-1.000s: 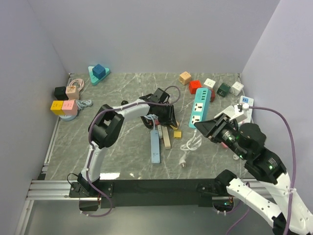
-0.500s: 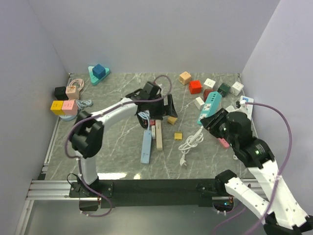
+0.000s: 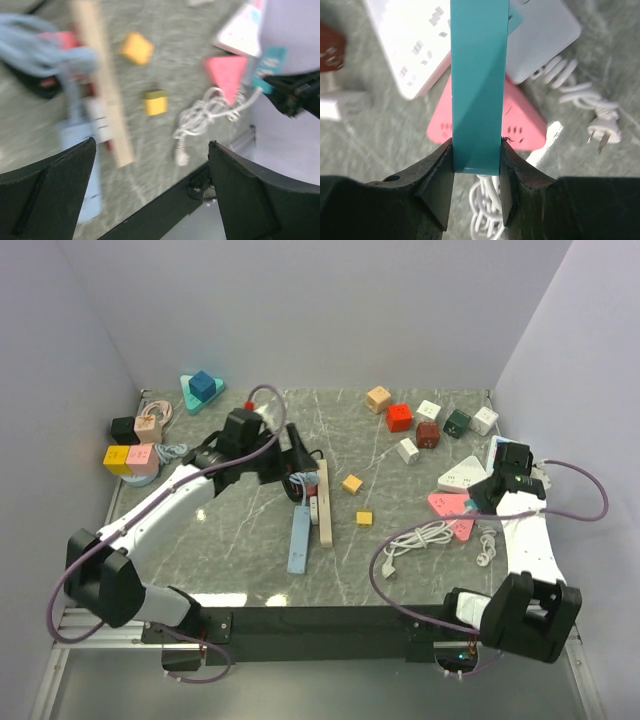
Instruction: Pull the plug off the socket
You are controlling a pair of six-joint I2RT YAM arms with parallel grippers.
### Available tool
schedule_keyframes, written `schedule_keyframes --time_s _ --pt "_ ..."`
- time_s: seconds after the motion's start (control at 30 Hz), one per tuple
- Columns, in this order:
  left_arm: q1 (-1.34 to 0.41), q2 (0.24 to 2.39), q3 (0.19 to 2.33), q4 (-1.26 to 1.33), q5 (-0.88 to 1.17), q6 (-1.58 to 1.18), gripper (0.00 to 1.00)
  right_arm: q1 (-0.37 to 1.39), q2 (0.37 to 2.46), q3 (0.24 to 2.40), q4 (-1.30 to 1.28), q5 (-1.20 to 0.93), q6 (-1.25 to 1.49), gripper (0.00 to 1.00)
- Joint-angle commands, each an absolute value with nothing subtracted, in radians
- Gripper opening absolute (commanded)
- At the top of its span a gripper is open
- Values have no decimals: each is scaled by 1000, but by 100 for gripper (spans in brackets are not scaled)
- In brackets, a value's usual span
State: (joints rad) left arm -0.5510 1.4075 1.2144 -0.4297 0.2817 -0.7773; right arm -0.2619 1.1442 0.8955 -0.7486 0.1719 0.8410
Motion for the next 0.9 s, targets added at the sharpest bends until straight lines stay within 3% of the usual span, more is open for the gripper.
schedule_keyframes --time_s 0.0,0.07,0.2,0.33,0.47,0.53,0.87 --pt "-474 1333 1108 -440 276 -793 100 -296 1218 949 -658 207 782 0" --pt "-436 1293 1062 -446 291 -785 99 -310 1305 979 -661 170 755 9" --pt "-400 1246 1023 -466 296 -775 99 -318 1390 1063 -707 157 732 62" --pt "-367 1187 1015 -495 287 -778 99 -301 1277 1110 -722 77 672 91" --pt "-339 1114 1023 -541 220 -785 99 -168 1183 1167 -744 -61 591 93" --pt "-321 1091 1020 -557 198 -795 99 7 1175 1183 -744 -71 552 94" --pt "-247 943 999 -652 97 -830 99 674 1417 1336 -683 -178 538 92"
